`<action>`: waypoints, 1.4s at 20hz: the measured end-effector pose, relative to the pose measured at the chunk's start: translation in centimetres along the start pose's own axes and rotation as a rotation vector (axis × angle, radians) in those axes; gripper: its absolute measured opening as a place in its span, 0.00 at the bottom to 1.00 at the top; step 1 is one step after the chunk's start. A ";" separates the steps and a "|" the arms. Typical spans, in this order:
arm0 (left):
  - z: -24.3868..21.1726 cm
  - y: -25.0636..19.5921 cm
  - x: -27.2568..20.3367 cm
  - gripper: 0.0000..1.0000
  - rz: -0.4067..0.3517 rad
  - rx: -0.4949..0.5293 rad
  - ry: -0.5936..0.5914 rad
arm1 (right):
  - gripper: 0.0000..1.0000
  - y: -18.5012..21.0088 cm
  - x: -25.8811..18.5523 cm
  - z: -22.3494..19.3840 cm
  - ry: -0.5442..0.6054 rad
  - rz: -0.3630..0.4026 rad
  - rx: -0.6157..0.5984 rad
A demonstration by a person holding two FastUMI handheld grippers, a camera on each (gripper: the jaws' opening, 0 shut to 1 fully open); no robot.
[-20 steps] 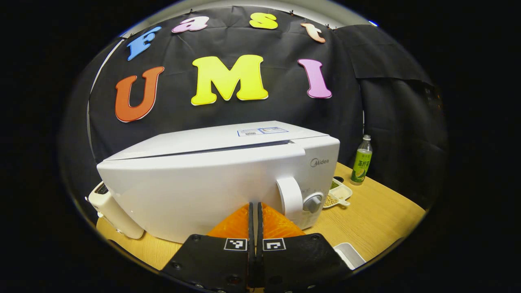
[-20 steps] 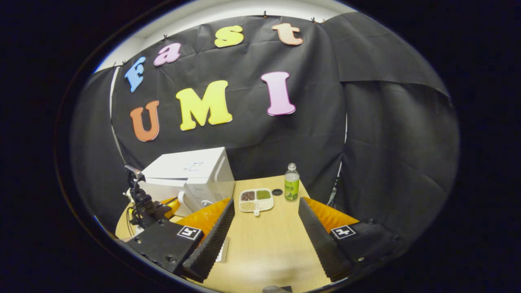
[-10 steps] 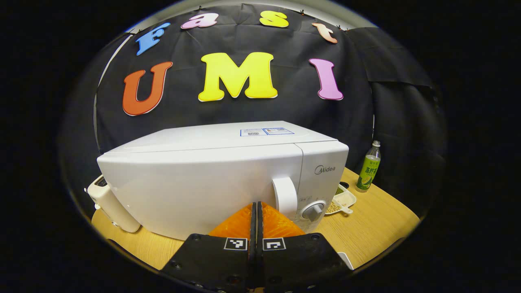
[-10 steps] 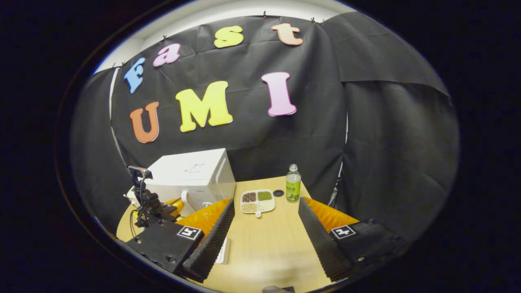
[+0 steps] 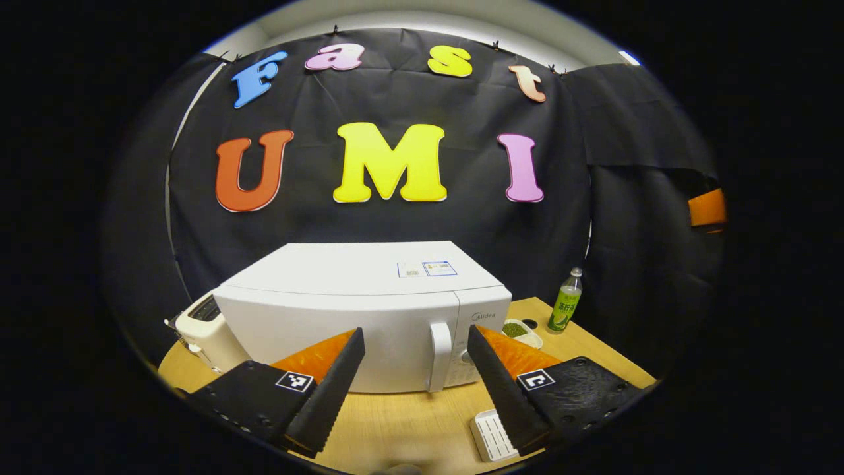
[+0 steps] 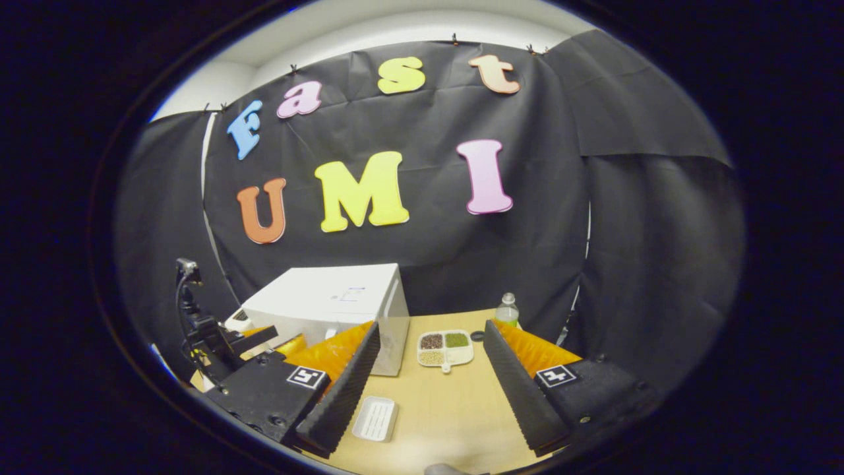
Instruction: Open the microwave oven with the left hand, put the food in, and close the microwave oven.
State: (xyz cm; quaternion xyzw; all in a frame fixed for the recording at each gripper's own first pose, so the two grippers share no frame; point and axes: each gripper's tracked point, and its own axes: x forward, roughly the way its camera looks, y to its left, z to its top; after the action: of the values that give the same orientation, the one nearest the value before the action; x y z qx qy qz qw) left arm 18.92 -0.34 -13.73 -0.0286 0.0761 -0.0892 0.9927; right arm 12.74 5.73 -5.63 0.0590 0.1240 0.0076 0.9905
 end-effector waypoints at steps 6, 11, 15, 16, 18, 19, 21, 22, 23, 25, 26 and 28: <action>5.3 2.4 -6.5 0.96 0.055 -0.041 -0.038 | 0.92 3.6 -2.1 1.7 -0.063 0.049 -0.039; 10.1 4.9 -12.5 0.96 0.087 0.000 -0.106 | 0.92 4.8 -3.7 2.6 -0.115 0.050 -0.065; 12.0 7.7 -16.2 0.96 0.159 0.015 -0.131 | 0.92 3.9 -5.0 3.1 -0.152 0.014 -0.074; 12.0 8.5 -17.0 0.96 0.179 0.020 -0.130 | 0.91 3.7 -5.3 3.4 -0.160 0.002 -0.074; 12.0 9.3 -17.9 0.96 0.202 0.038 -0.137 | 0.91 3.2 -5.9 3.6 -0.179 -0.024 -0.080; 12.0 9.5 -18.3 0.96 0.208 0.048 -0.136 | 1.00 3.0 -6.3 3.9 -0.190 -0.037 -0.082; 11.9 9.9 -18.7 0.96 0.218 0.067 -0.133 | 0.91 3.1 -6.7 3.4 -0.197 -0.051 -0.079; 12.0 10.0 -18.8 0.96 0.217 0.067 -0.132 | 0.92 3.2 -6.9 3.4 -0.200 -0.055 -0.074; 12.2 10.0 -18.8 0.96 0.215 0.060 -0.140 | 0.91 3.3 -7.2 3.4 -0.198 -0.054 -0.069; 13.0 9.8 -19.1 0.96 0.206 0.052 -0.160 | 0.92 3.4 -7.4 3.6 -0.204 -0.059 -0.066; 13.3 9.7 -19.2 0.96 0.199 0.055 -0.172 | 0.92 3.5 -7.6 3.8 -0.209 -0.060 -0.067; 13.6 9.5 -19.4 0.96 0.196 0.064 -0.186 | 0.92 3.4 -7.9 4.1 -0.219 -0.061 -0.072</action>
State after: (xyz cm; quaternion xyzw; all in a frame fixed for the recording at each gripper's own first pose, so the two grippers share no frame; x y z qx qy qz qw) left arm 3.83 13.09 1.88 0.0026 -0.0169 0.0089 0.9998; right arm 6.05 8.38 0.65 0.0201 0.0163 -0.0248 0.9994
